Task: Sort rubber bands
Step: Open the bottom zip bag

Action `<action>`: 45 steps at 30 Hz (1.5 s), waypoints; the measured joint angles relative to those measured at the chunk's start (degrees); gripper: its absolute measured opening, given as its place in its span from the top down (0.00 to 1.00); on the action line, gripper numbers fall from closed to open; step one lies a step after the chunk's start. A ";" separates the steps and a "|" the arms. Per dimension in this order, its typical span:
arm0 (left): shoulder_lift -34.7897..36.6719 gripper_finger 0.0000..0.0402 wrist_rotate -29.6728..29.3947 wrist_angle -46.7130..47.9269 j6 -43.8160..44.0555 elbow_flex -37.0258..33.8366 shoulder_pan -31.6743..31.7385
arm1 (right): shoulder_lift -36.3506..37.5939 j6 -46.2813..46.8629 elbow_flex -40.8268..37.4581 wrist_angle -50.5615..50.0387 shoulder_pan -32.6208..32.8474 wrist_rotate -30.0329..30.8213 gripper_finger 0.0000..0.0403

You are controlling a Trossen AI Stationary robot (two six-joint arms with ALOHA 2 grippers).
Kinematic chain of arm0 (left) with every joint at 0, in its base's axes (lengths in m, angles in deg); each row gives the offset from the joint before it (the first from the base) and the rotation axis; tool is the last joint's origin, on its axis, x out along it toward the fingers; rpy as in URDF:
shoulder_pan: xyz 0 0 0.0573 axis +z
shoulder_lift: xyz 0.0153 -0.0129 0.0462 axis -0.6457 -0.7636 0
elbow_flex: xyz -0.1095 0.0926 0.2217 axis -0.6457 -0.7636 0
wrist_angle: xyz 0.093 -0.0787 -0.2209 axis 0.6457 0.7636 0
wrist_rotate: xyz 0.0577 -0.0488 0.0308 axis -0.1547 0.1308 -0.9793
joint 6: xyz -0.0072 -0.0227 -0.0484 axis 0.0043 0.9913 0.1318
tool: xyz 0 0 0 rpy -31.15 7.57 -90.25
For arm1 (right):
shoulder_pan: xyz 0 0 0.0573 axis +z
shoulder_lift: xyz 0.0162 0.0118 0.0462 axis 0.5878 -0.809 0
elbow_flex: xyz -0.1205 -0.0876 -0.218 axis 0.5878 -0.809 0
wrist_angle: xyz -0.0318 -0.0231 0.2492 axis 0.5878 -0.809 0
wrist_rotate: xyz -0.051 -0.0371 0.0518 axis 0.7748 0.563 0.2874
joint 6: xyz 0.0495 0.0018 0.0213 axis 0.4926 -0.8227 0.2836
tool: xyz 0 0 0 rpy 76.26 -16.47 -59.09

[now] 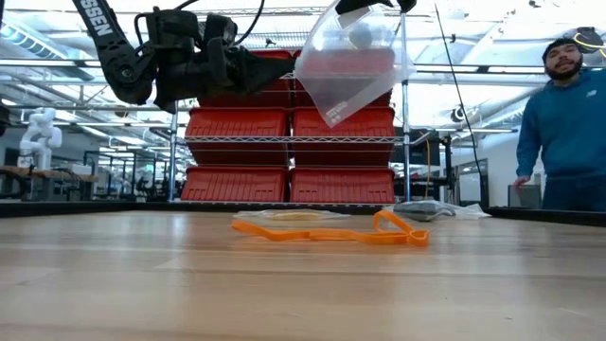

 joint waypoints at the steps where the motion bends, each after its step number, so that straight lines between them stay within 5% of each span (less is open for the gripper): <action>1: 0.00 0.89 0.00 -0.28 -0.28 0.00 0.00 | 0.00 -0.01 0.00 0.58 0.00 0.00 1.00; 17: 0.00 0.56 -3.50 -0.84 -0.15 0.00 3.56 | 1.40 3.45 0.00 4.02 -0.10 0.22 1.00; 45: 0.07 0.58 -5.23 -10.48 -0.42 0.00 1.99 | 1.49 3.23 0.00 3.33 -0.39 -0.22 1.00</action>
